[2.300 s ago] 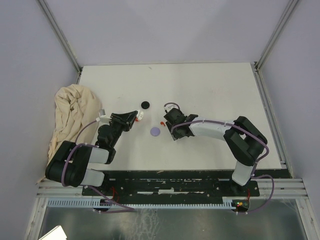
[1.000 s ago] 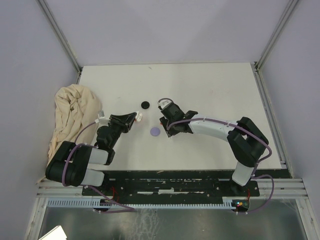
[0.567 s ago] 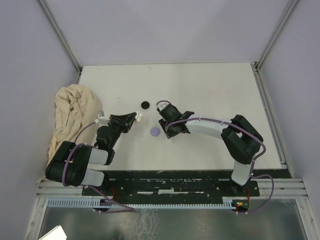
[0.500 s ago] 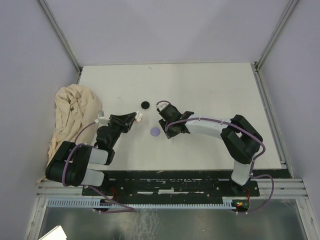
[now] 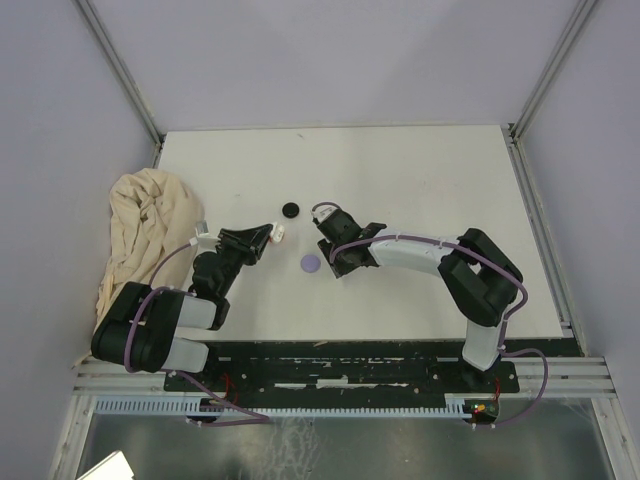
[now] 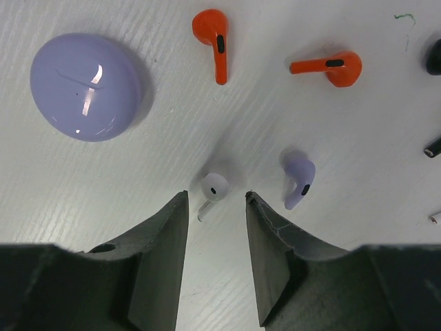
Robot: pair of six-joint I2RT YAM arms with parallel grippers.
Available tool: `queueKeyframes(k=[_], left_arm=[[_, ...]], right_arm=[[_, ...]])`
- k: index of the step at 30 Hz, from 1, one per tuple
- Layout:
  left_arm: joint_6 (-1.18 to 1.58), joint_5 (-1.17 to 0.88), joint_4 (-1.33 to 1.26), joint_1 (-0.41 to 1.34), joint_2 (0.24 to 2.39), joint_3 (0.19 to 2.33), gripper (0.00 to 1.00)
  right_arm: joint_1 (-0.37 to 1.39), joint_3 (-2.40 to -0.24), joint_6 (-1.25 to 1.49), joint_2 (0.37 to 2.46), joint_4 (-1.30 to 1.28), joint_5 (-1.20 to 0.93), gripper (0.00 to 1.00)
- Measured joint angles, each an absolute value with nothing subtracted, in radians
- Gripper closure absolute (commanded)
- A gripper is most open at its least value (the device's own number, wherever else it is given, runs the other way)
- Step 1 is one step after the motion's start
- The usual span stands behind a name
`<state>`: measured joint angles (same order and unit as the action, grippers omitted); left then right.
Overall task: Insert the wireless bluetooth earbuds into the charging case
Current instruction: Pick up the earbud from the center of the board.
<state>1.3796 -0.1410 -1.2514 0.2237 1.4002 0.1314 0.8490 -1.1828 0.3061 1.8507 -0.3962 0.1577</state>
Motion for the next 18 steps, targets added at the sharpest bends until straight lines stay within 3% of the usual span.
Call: queueKeyframes(k=[18], left_arm=[[1.380,-0.141,-1.252,0.219,1.401,0.131,0.97]], right_arm=[[0.849,-1.183,0.299,1.865,-0.377,0.157,0.54]])
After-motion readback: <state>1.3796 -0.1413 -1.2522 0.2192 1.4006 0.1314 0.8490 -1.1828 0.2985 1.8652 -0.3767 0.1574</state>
